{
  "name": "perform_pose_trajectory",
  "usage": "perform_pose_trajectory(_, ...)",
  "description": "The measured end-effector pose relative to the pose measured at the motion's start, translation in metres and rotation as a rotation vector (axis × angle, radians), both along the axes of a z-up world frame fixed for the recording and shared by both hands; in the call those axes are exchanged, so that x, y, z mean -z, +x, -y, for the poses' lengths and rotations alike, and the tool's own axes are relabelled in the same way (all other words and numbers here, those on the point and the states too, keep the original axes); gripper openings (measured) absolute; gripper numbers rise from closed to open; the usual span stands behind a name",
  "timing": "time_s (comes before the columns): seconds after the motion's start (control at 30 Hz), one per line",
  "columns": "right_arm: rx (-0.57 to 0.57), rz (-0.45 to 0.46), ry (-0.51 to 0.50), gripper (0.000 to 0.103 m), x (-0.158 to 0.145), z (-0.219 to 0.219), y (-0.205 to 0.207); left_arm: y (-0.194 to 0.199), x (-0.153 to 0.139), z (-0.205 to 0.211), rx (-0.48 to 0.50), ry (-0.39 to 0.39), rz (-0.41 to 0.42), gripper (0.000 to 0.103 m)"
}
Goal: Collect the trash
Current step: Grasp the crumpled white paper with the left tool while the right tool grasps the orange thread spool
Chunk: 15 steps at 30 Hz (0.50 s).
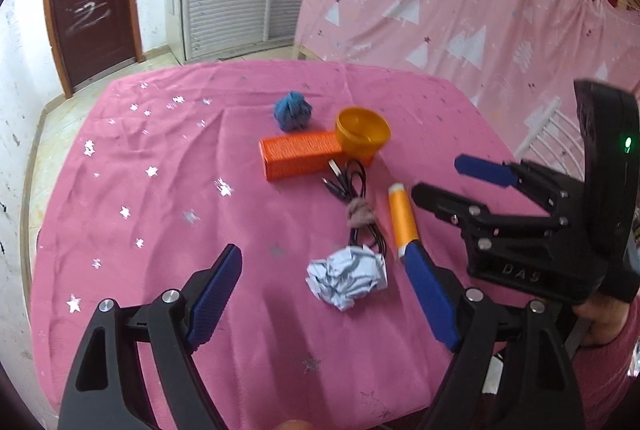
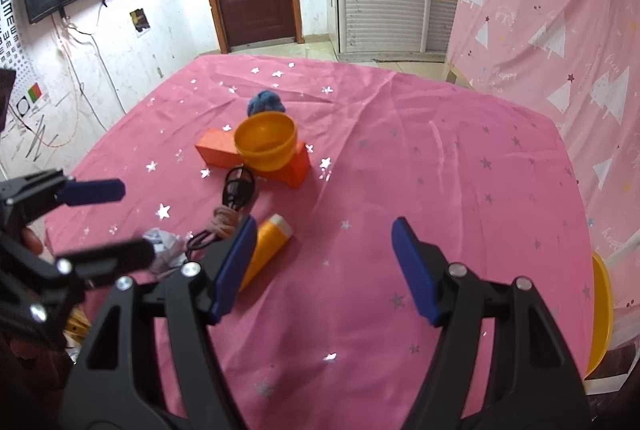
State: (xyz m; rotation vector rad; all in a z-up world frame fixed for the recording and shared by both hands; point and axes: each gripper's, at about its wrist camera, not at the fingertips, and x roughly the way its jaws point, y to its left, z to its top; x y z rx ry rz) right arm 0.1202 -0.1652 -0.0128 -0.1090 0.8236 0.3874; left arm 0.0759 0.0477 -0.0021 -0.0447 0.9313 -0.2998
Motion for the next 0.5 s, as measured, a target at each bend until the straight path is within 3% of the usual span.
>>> perform_pose_trajectory(0.07,0.0,0.0,-0.01,0.067,0.001,-0.003,0.0,0.001,0.007,0.003,0.014,0.001,-0.02,0.058)
perform_pose_trajectory(0.3,-0.001,-0.004,-0.019,0.067,0.004,-0.005,-0.002,-0.001,0.019,0.011,0.052,-0.001,-0.031,0.045)
perform_pose_trajectory(0.37,-0.005,-0.005,-0.018,0.067,0.004,-0.007,-0.003,-0.002,0.019,0.013,0.058,0.001,-0.023,0.034)
perform_pose_trajectory(0.5,-0.028,-0.007,-0.016,0.067,0.003,-0.013,-0.006,-0.004,0.019,0.012,0.056,-0.005,0.001,0.031)
